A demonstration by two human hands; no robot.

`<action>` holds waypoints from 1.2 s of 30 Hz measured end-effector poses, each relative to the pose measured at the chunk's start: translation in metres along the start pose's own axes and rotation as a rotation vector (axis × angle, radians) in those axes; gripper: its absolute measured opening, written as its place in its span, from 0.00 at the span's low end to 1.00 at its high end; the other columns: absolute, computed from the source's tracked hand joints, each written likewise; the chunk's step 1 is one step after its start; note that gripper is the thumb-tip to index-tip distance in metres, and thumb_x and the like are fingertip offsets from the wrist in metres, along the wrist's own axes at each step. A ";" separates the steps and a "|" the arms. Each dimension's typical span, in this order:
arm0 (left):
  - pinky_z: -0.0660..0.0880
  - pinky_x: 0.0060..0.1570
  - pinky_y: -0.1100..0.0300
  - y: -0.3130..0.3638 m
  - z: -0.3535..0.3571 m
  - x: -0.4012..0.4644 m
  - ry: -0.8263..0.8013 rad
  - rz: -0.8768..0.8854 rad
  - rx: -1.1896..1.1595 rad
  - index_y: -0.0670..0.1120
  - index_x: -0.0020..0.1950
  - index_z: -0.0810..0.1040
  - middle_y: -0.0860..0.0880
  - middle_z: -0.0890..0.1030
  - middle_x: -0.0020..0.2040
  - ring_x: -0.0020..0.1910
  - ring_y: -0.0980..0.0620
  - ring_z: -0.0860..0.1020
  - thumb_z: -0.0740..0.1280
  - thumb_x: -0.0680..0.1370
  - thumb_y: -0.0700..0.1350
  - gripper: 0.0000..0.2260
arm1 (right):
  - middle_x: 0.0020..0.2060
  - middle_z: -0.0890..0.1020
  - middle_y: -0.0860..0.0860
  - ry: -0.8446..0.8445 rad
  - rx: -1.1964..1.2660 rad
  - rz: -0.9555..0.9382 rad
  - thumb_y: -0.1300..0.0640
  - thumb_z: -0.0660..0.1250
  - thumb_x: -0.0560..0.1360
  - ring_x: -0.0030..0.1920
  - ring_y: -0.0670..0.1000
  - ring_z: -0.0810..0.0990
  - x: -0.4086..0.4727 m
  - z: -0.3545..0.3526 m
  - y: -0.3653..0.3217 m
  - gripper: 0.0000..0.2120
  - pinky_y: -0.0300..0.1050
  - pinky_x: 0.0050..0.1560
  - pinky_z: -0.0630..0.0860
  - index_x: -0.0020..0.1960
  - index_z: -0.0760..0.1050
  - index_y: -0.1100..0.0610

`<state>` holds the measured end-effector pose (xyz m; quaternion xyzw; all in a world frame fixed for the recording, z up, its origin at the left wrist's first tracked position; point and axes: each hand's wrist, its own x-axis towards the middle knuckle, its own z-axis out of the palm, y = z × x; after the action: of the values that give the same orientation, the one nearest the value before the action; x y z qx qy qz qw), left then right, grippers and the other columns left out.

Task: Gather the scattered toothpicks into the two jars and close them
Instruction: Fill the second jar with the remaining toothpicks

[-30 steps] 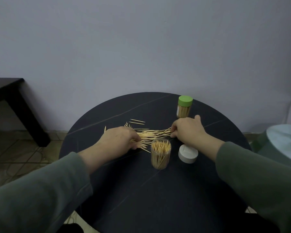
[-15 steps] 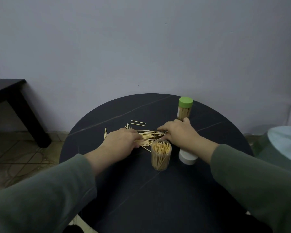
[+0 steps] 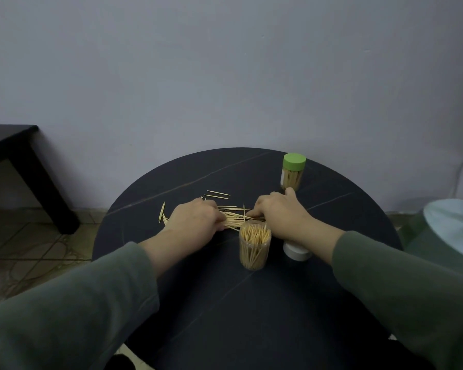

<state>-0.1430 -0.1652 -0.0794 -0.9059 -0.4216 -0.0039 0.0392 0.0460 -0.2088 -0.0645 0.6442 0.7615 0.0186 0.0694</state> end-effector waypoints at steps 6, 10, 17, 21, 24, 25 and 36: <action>0.71 0.48 0.58 0.000 0.001 -0.001 0.013 0.003 0.016 0.55 0.62 0.78 0.54 0.75 0.60 0.60 0.52 0.72 0.59 0.82 0.54 0.13 | 0.57 0.80 0.46 0.047 0.036 0.030 0.44 0.59 0.80 0.59 0.51 0.74 0.003 0.001 0.000 0.15 0.54 0.62 0.60 0.63 0.77 0.43; 0.72 0.49 0.57 0.001 -0.001 -0.002 0.012 0.001 0.013 0.55 0.63 0.77 0.53 0.75 0.60 0.61 0.52 0.71 0.57 0.82 0.54 0.14 | 0.56 0.80 0.46 0.100 -0.071 0.007 0.45 0.59 0.81 0.58 0.52 0.74 0.003 0.003 0.002 0.14 0.53 0.59 0.61 0.62 0.77 0.43; 0.70 0.46 0.60 0.002 0.001 -0.004 0.073 -0.004 0.013 0.55 0.62 0.79 0.54 0.76 0.58 0.60 0.53 0.73 0.57 0.82 0.56 0.15 | 0.57 0.80 0.47 0.091 -0.209 -0.047 0.48 0.58 0.81 0.58 0.52 0.73 0.000 0.001 0.008 0.13 0.53 0.60 0.62 0.63 0.75 0.44; 0.72 0.48 0.59 0.003 0.001 -0.004 0.094 -0.008 -0.008 0.55 0.61 0.79 0.54 0.76 0.57 0.59 0.53 0.73 0.58 0.82 0.56 0.14 | 0.57 0.80 0.47 0.070 -0.223 -0.054 0.50 0.61 0.81 0.58 0.51 0.73 0.001 0.001 0.009 0.12 0.53 0.60 0.62 0.62 0.77 0.44; 0.74 0.49 0.58 0.004 0.001 -0.004 0.104 -0.017 -0.018 0.54 0.61 0.80 0.54 0.77 0.57 0.59 0.53 0.73 0.58 0.82 0.56 0.15 | 0.58 0.79 0.48 0.080 -0.262 -0.071 0.49 0.59 0.81 0.58 0.52 0.73 0.000 0.001 0.009 0.12 0.54 0.61 0.62 0.62 0.76 0.45; 0.74 0.49 0.58 0.004 0.001 -0.004 0.107 -0.021 -0.026 0.55 0.61 0.80 0.54 0.77 0.57 0.59 0.53 0.73 0.58 0.81 0.56 0.15 | 0.58 0.79 0.48 0.081 -0.270 -0.073 0.48 0.58 0.81 0.59 0.52 0.73 -0.001 0.001 0.009 0.13 0.55 0.61 0.62 0.63 0.76 0.45; 0.73 0.48 0.59 0.003 0.000 -0.006 0.160 -0.102 -0.175 0.56 0.58 0.81 0.56 0.79 0.55 0.57 0.54 0.75 0.62 0.80 0.56 0.12 | 0.57 0.79 0.47 0.143 -0.204 -0.059 0.48 0.59 0.81 0.57 0.51 0.73 -0.007 0.002 0.020 0.13 0.52 0.57 0.64 0.64 0.75 0.44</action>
<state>-0.1447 -0.1723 -0.0794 -0.8799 -0.4609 -0.1151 -0.0067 0.0674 -0.2127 -0.0637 0.6083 0.7772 0.1396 0.0806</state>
